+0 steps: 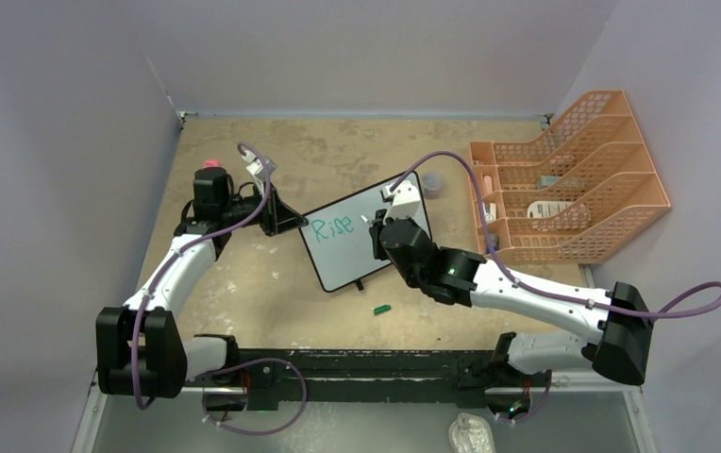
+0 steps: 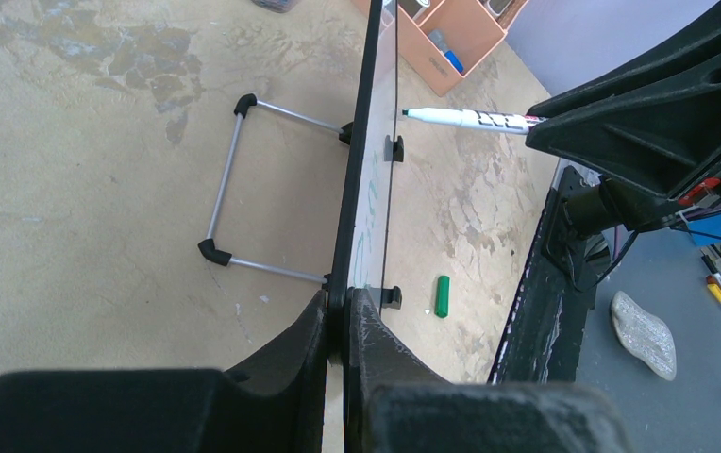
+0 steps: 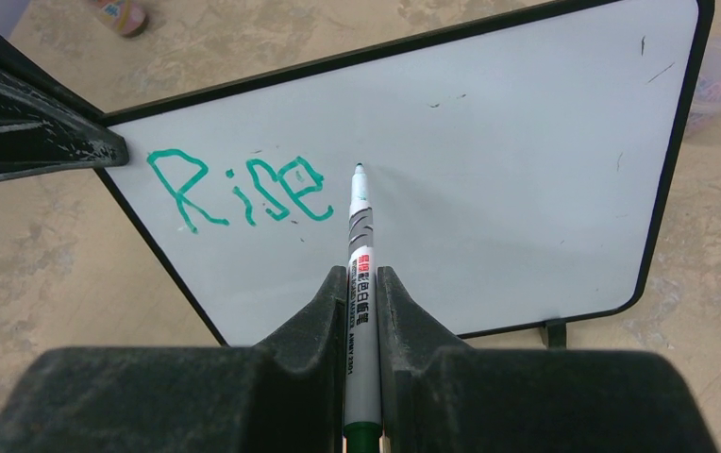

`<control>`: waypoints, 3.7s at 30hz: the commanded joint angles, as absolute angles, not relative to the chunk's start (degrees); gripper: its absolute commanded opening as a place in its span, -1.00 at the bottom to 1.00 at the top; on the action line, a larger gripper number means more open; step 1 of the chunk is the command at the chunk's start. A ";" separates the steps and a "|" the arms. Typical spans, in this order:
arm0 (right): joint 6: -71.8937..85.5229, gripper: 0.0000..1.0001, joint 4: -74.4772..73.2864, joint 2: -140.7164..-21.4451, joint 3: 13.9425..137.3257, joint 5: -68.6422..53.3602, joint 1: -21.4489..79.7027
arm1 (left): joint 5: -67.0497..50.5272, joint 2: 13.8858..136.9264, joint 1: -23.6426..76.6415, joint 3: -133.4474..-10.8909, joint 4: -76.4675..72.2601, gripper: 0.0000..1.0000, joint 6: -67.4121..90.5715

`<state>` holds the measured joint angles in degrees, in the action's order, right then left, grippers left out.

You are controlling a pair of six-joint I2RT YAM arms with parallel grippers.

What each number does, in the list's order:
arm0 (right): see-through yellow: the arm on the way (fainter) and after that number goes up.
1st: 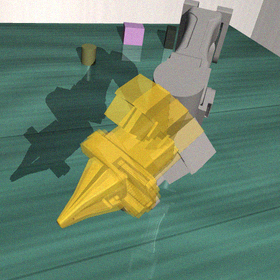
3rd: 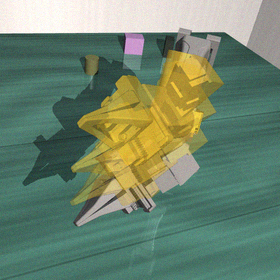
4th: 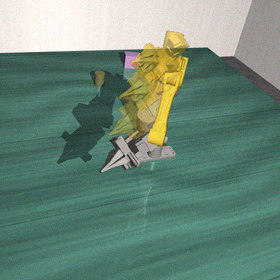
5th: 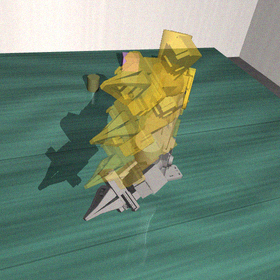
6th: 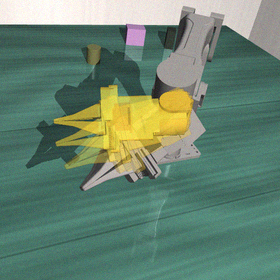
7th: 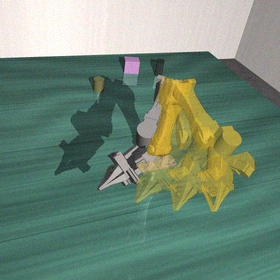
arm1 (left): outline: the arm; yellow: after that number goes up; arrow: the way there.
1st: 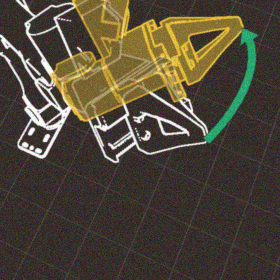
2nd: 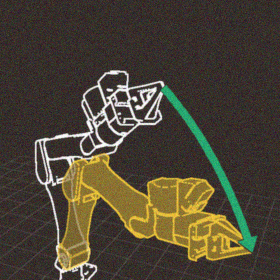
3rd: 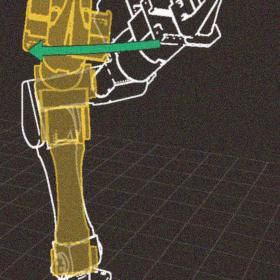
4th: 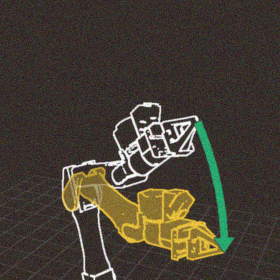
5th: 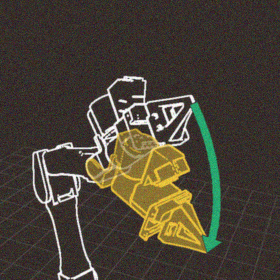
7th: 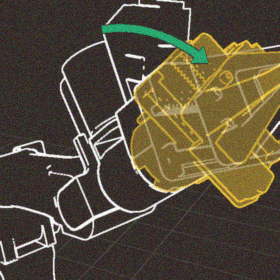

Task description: Write a sentence on the whiteboard

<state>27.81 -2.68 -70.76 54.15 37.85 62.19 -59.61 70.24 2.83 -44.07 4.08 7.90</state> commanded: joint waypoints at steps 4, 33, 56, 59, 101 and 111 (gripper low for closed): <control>26.69 -1.00 -0.76 -69.87 53.35 37.73 62.01 | -58.15 70.85 3.10 -45.96 4.44 -1.00 6.16; 27.96 -1.00 -1.87 -71.29 53.98 37.63 62.44 | -58.08 71.21 3.08 -46.00 4.53 -1.00 6.07; 30.29 -1.00 -4.04 -73.22 56.05 40.74 63.79 | -58.12 71.15 3.08 -45.97 4.61 -1.00 6.07; 30.33 -1.00 -3.97 -73.17 56.15 40.87 63.81 | -58.14 71.19 3.14 -45.99 4.66 -1.00 6.07; 30.63 -1.00 -7.58 -70.51 57.11 38.13 64.50 | -57.99 71.28 3.08 -46.00 4.70 -1.00 5.98; 25.87 -1.00 -5.96 -67.06 55.44 38.18 60.46 | -57.61 71.18 3.08 -46.07 5.00 -1.00 5.83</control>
<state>28.34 -7.84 -69.30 54.43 37.74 62.59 -59.61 70.72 2.81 -44.56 4.43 7.86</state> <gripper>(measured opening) 0.143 0.049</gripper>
